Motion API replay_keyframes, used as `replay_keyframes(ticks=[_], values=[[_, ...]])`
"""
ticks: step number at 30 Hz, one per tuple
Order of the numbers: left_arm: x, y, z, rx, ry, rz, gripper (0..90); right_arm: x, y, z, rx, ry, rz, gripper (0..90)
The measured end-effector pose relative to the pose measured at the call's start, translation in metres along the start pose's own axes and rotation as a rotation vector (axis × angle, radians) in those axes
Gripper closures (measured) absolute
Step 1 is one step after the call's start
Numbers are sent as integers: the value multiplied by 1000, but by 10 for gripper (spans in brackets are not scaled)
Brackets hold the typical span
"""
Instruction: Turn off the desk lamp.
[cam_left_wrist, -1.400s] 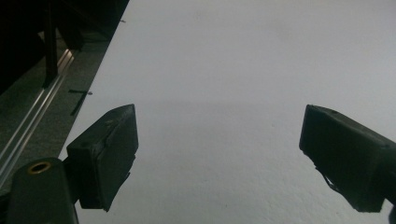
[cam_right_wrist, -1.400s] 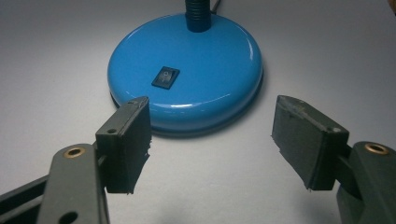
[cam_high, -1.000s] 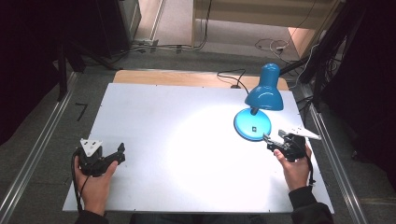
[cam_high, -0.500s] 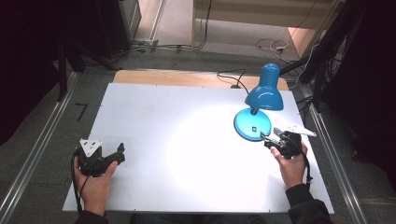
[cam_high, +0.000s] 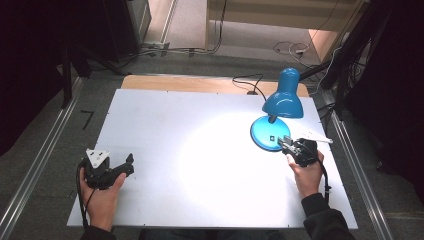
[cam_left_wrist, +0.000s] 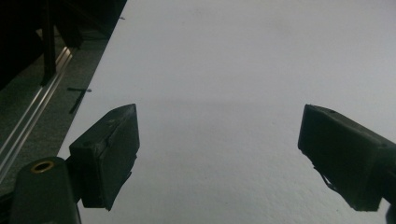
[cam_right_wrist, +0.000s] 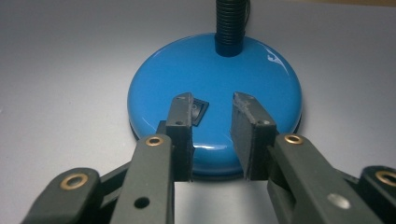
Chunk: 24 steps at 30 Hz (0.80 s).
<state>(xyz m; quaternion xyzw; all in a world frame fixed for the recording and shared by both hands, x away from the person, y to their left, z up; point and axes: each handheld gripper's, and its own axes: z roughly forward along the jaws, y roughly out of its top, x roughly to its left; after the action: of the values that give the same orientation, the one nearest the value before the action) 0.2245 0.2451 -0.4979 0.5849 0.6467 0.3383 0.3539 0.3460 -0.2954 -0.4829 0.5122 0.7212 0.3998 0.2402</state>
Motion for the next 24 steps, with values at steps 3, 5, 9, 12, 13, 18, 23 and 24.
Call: replay_keyframes(ticks=[3, 5, 9, 12, 13, 18, 23, 24], values=[[0, 0, 0, 2, -3, -3, 138, 0, 1, 2, -2, 4, 2, 773], [1, 0, 1, 5, -7, -6, 138, 0, 1, 4, -6, 9, 3, 817], [1, 0, 0, 6, -9, -5, 139, 0, 1, 8, -7, 17, 4, 877], [1, 0, 1, 6, -11, -7, 139, 0, 1, 10, -4, 23, 8, 878], [1, 0, 1, 5, -13, -9, 140, 0, 1, 11, -4, 24, 8, 879], [1, 0, 1, 7, -13, -8, 141, 0, 0, 14, -3, 32, 12, 880], [1, -1, 1, 8, -14, -10, 142, 1, 1, 18, -9, 36, 15, 880], [0, -1, 1, 8, -13, -10, 143, 0, 1, 19, -8, 36, 14, 880]])
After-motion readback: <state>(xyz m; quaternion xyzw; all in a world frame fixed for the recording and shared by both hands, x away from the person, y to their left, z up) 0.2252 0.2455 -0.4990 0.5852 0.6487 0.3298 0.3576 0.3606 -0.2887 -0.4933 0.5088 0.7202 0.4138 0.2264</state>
